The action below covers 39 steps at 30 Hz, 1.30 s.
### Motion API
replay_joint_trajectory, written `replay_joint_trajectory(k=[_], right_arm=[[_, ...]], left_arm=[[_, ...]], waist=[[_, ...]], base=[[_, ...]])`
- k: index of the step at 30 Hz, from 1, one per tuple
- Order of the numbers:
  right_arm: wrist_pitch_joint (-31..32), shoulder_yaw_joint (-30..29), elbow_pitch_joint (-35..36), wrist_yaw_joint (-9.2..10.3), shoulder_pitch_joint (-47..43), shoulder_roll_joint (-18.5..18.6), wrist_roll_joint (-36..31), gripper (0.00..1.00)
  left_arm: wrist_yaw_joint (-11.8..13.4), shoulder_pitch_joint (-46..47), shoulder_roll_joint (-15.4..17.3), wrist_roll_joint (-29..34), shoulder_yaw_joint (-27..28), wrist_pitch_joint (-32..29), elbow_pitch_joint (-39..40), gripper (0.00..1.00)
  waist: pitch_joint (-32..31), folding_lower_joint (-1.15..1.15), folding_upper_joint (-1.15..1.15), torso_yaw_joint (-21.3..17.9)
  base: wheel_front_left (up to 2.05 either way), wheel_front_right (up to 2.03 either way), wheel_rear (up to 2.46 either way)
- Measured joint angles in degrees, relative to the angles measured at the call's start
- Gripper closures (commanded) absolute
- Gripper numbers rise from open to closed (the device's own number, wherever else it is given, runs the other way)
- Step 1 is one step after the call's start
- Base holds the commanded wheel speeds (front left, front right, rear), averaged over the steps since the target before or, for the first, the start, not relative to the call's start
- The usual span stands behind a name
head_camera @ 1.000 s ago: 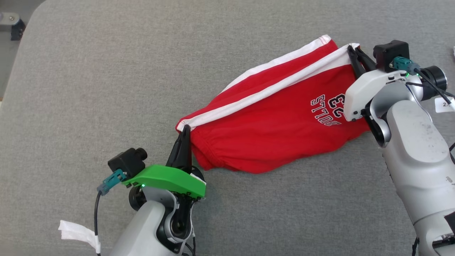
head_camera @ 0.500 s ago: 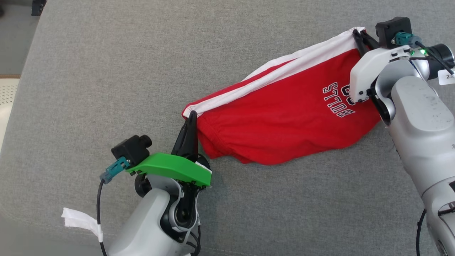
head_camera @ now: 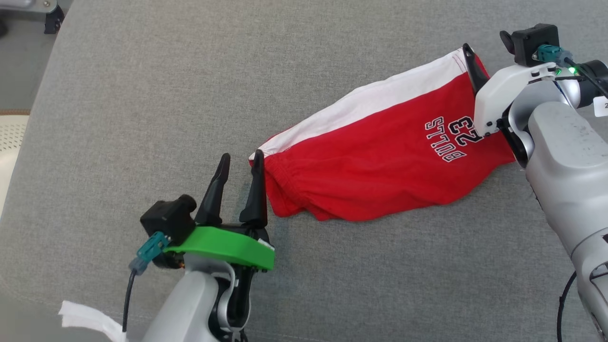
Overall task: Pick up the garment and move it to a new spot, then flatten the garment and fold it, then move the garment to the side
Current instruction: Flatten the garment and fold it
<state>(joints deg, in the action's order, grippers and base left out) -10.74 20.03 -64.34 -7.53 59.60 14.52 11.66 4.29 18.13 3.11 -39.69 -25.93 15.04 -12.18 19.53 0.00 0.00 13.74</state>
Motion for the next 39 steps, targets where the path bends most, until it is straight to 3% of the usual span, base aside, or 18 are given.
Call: replay_joint_trajectory(k=[7, 15, 25, 26, 27, 28, 30, 31, 39], right_arm=[[2.6, 3.5, -2.2, 0.00, -0.6, 1.5, 4.4, 0.00], [12.7, 8.0, -2.2, 0.00, -4.8, 3.7, 13.3, 0.00], [22.1, 12.7, 0.0, 0.00, -6.7, 6.8, 21.1, 0.00], [22.8, 13.0, 0.2, 0.00, -6.7, 6.9, 21.9, 0.09], [23.3, 13.3, 0.5, 0.00, -6.7, 7.0, 22.6, 0.51], [23.7, 13.6, 0.8, 0.00, -6.7, 7.1, 23.2, 0.58], [24.1, 14.3, 1.3, 0.00, -6.7, 7.2, 24.1, 0.96], [24.3, 14.8, 1.7, 0.00, -6.7, 7.2, 24.4, 1.00], [18.0, 14.8, 2.8, -0.01, -8.0, 6.3, 27.9, 1.00]], left_arm=[[-0.2, -5.4, 2.5, 6.4, 4.3, 0.0, 3.7, 0.00], [0.1, -9.1, 1.8, 9.1, 7.7, 0.0, 6.2, 0.00], [-0.2, -10.5, 1.0, 10.6, 10.8, 0.0, 6.7, 0.00], [-0.3, -10.5, 1.0, 10.7, 11.1, 0.0, 6.8, 0.00], [-0.3, -10.5, 0.9, 10.7, 11.2, 0.0, 6.7, 0.00], [-0.4, -10.6, 0.8, 10.8, 11.4, 0.0, 6.7, 0.00], [-0.6, -10.6, 0.7, 11.1, 11.9, 0.0, 6.6, 0.00], [-0.8, -10.6, 0.6, 11.2, 12.2, 0.0, 6.5, 0.00], [-1.4, -10.5, 0.4, 12.9, 14.0, 0.0, 6.1, 0.00]], waist=[[-3.3, 0.00, 0.00, -0.7], [-6.5, 0.00, 0.00, -0.3], [-4.7, 0.00, 0.00, 2.0], [-4.5, 0.00, 0.00, 2.2], [-4.4, 0.00, 0.00, 2.3], [-4.4, 0.00, 0.00, 2.4], [-4.4, 0.00, 0.00, 2.3], [-4.4, 0.00, 0.00, 2.2], [-5.1, 0.00, 0.00, -0.4]], base=[[0.00, 0.00, 0.00], [0.00, 0.00, 0.00], [0.00, 0.00, 0.00], [0.00, 0.00, 0.00], [0.00, 0.00, 0.00], [0.00, 0.00, 0.00], [0.00, 0.00, 0.00], [0.00, 0.00, 0.00], [0.00, 0.00, 0.00]])
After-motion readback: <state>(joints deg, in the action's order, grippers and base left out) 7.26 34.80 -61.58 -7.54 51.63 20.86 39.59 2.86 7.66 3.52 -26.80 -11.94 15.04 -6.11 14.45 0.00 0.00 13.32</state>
